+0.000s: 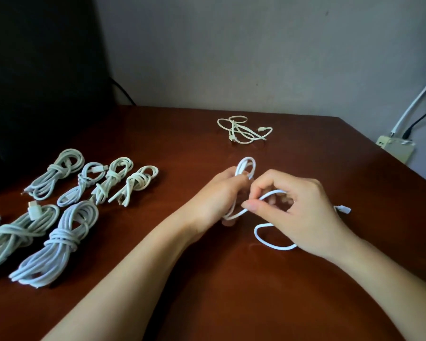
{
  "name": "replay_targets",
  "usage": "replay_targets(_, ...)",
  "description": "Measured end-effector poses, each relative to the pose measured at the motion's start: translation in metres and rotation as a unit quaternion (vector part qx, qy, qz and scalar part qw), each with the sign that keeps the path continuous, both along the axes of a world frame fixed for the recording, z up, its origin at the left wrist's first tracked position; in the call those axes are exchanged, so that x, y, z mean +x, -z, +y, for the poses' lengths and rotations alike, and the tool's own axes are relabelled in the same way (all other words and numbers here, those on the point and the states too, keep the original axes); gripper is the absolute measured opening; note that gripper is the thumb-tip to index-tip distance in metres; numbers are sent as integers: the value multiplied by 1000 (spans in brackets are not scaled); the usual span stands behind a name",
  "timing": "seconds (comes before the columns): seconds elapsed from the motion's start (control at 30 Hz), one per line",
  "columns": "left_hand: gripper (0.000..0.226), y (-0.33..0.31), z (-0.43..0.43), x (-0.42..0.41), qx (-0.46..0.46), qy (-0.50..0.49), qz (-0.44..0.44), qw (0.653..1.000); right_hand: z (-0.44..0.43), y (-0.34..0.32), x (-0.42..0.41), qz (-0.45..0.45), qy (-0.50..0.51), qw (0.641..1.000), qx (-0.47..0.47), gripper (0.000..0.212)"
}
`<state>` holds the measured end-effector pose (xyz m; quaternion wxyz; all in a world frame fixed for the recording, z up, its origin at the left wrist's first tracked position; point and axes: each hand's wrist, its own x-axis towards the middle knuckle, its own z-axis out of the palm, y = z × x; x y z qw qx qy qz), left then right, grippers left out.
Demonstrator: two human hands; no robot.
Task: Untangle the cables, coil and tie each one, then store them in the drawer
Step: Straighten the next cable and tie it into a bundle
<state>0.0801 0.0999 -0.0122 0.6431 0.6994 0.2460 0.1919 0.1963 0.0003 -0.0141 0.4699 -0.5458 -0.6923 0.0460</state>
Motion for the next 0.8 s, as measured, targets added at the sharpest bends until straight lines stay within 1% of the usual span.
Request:
replay_targets(0.03,17,0,-1,0,0,12,-7,1000,0,0,1,2,1,1000,2,11)
replay_targets(0.13,42,-2,-6,-2,-5,66,-35,997,2,1,3,11,23,999,23,14)
replay_targets(0.23,65,-3,-8,-3,13,107,-7,994,2,0,7,10,50,997,57,19)
replay_targets(0.33,83,-1,-7,-4,4,123,38,992,0,-2,9,-16,75,993,89,21)
replay_targets(0.4,95,0,-7,-4,-15,149,44,988,1,-1,10,-27,94,990,105,20)
replay_targets(0.43,97,0,-8,-4,-21,172,38,984,1,-1,11,-30,100,988,113,18)
replay_targets(0.47,91,1,-9,-5,-21,195,33,980,2,-1,11,-28,104,987,118,17)
replay_targets(0.5,75,0,-9,-6,-11,219,32,975,2,-1,11,-22,106,986,124,16)
replay_targets(0.53,54,-1,-10,-8,4,234,33,972,2,-1,12,-16,110,985,129,18)
replay_targets(0.57,34,-2,-10,-9,18,239,36,970,3,-2,12,-13,116,984,135,21)
replay_targets(0.6,19,-3,-10,-9,20,241,39,970,2,-2,13,-13,120,983,140,23)
replay_targets(0.63,19,-2,-10,-9,19,240,40,970,3,-2,13,-13,120,982,145,23)
replay_targets(0.73,28,1,-10,-6,-7,239,40,970,4,-1,13,-11,114,982,150,21)
replay_targets(0.8,32,2,-10,-4,-19,219,39,975,4,0,13,-11,113,983,145,16)
